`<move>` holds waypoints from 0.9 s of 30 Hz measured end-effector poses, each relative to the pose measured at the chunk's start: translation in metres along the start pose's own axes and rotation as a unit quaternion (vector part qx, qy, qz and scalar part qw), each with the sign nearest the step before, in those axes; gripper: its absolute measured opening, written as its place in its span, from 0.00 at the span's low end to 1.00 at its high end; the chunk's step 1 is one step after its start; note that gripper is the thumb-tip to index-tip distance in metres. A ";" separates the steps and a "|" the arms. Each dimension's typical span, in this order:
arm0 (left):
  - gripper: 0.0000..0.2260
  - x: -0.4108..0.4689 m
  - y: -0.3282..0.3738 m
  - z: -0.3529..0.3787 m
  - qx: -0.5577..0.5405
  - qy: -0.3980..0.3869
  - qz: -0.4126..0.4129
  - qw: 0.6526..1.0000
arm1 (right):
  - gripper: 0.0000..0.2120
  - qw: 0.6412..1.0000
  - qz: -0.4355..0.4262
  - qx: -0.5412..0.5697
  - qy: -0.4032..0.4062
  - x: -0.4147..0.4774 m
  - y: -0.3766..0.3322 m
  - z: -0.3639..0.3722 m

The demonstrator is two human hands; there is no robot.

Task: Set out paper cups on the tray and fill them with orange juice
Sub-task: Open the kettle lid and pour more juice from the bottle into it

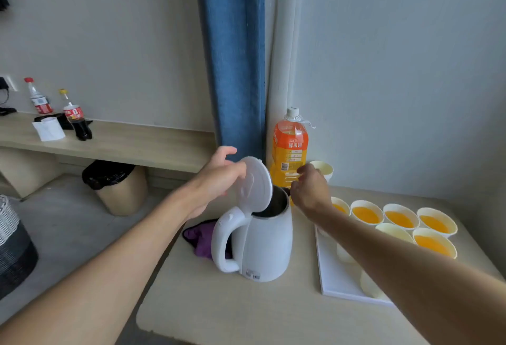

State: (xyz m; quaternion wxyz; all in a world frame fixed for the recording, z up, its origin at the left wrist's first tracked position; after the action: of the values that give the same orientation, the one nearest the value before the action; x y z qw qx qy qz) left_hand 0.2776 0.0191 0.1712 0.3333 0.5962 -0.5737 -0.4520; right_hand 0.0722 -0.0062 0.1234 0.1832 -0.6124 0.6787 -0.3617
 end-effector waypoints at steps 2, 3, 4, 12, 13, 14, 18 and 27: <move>0.22 0.018 0.021 -0.004 -0.009 0.043 0.014 0.999 | 0.17 0.999 -0.017 -0.029 0.015 0.033 -0.016 -0.006; 0.21 0.031 0.033 -0.004 -0.004 0.053 0.022 0.998 | 0.18 0.998 -0.031 -0.044 0.022 0.053 -0.026 -0.009; 0.20 0.036 0.042 -0.001 0.008 0.055 0.024 0.998 | 0.19 0.997 -0.044 -0.057 0.032 0.067 -0.035 -0.013; 0.18 0.086 0.083 0.021 0.062 0.028 0.070 0.995 | 0.20 0.948 -0.095 -0.298 0.052 0.164 -0.075 -0.027; 0.17 0.091 0.086 0.022 0.064 0.025 0.077 0.995 | 0.21 0.942 -0.093 -0.322 0.024 0.172 -0.072 -0.024; 0.16 0.094 0.087 0.023 0.065 0.022 0.084 0.994 | 0.21 0.940 -0.091 -0.329 -0.003 0.179 -0.069 -0.021; 0.06 0.102 0.087 0.028 0.070 0.016 0.095 0.993 | 0.18 0.942 -0.106 -0.316 -0.040 0.189 -0.062 -0.013; 0.06 0.087 0.103 0.031 0.055 0.047 0.116 0.991 | 0.16 0.934 -0.136 -0.315 0.102 0.142 -0.083 -0.054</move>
State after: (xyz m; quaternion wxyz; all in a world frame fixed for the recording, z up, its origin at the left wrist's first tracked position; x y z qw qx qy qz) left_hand 0.2041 -0.0754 0.2405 0.3768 0.5635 -0.6465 -0.3501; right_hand 0.0670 -0.1274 0.2465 -0.1399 -0.6846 0.6833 -0.2116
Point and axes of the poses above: each hand's wrist, its own x-axis towards the middle knuckle, its own z-axis out of the palm, y = z × x, the point moved 5 cm from there along x, towards the middle knuckle, and after that the axes turned 3 degrees about -z, right-handed, at the moved point
